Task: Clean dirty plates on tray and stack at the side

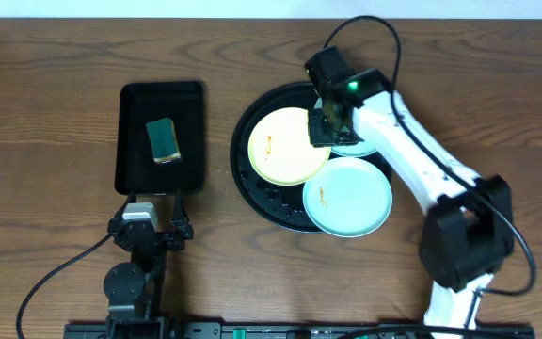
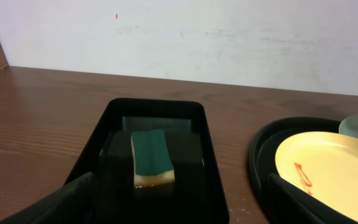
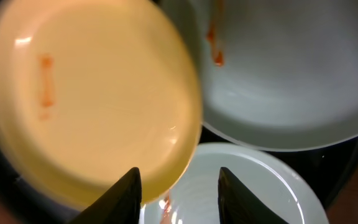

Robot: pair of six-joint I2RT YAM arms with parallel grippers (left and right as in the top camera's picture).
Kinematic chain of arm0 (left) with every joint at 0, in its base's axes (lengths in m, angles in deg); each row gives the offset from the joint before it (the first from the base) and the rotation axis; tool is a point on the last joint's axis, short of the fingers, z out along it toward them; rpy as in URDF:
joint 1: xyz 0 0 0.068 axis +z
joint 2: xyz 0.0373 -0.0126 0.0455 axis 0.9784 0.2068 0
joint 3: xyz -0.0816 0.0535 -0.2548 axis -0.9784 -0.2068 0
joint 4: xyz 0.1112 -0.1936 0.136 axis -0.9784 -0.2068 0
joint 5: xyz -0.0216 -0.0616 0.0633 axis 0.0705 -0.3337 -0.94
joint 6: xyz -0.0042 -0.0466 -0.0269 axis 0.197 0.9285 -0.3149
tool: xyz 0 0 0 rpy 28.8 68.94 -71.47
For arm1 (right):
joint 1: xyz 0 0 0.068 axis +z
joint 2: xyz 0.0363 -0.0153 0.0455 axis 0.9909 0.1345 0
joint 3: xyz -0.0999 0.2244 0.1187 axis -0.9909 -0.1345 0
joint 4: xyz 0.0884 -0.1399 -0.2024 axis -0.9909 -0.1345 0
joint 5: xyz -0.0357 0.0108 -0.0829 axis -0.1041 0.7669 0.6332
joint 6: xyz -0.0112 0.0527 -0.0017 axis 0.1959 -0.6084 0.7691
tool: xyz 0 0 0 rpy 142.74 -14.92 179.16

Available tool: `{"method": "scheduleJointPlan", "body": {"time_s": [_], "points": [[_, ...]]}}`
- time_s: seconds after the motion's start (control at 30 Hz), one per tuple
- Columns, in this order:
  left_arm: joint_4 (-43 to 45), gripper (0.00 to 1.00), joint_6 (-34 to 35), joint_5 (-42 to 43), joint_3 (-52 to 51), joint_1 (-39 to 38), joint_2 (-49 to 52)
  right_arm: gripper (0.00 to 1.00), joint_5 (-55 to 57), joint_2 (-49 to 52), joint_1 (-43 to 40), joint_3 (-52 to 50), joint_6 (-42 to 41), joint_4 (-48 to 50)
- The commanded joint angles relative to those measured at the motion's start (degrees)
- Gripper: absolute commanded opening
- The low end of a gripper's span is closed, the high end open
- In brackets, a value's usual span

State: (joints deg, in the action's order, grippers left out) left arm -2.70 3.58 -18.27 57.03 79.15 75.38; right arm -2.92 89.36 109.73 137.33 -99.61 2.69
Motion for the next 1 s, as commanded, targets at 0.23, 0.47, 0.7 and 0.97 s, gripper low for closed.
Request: {"method": "scheduleJointPlan", "body": {"time_s": [0.23,0.47,0.7,0.97], "points": [[-2.0,0.84,-0.8,1.3,-0.9,0.2,-0.3,0.24,1.3,7.3,-1.4,-0.2,-2.7,2.2],[-2.0,0.84,-0.8,1.3,-0.9,0.2,-0.3,0.22,1.3,7.3,-1.3,-0.2,-2.7,3.3],[-2.0,0.84,-0.8,1.3,-0.9,0.2,-0.3,0.14,1.3,7.3,-1.0,-0.3,-2.7,3.6],[-2.0,0.84,-0.8,1.3,-0.9,0.2,-0.3,0.09,1.3,7.3,-0.4,-0.3,-2.7,3.1]]}}
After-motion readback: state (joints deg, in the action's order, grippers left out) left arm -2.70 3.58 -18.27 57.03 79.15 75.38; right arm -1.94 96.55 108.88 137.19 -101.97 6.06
